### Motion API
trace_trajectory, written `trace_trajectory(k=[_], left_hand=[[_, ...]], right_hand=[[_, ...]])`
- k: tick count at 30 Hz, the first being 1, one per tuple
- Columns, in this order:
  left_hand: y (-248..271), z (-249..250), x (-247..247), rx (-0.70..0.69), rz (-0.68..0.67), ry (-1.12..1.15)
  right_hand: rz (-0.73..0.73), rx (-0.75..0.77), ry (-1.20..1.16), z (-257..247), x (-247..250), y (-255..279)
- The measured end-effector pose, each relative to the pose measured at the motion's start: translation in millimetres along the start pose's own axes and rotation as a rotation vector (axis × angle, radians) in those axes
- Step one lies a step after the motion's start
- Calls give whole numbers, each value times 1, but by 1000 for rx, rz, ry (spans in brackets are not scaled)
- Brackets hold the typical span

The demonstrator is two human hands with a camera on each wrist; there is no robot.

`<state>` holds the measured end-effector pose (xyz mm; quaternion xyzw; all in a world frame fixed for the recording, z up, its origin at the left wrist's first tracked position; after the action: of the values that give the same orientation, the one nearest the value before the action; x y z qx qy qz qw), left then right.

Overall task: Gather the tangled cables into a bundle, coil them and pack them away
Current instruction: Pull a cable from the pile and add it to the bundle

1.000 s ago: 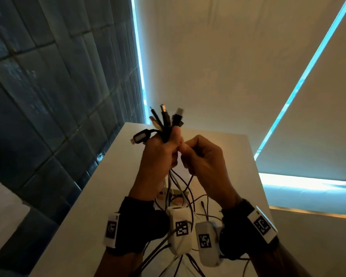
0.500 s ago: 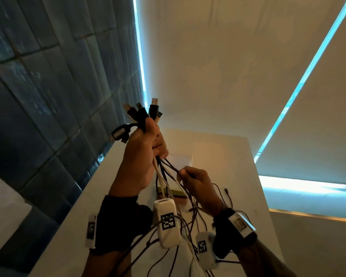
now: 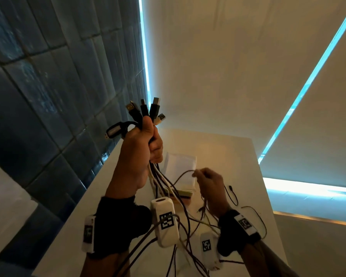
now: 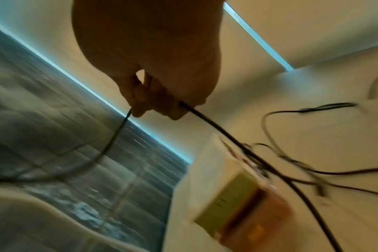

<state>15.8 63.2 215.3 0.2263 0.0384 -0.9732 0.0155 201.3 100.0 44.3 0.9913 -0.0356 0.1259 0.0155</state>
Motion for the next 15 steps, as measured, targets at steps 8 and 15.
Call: trace_trajectory(k=[8,15], left_hand=[[-1,-23,1,219,73,-124],[1,-9,-11,171,-60,458]], right_hand=[[-207,353,-427,-130,7,42],[-420,250,-408,-103,-18,51]])
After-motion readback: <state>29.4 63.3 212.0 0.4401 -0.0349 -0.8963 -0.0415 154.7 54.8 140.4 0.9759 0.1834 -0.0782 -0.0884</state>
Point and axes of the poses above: each hand's wrist, its own y-axis away from the middle knuckle, its own x-axis out of the back of the hand, z = x × y, the point moved 6 cm from there along -y, towards the middle knuckle, and after that the axes turned 8 degrees about y, right-handed, at the moved point
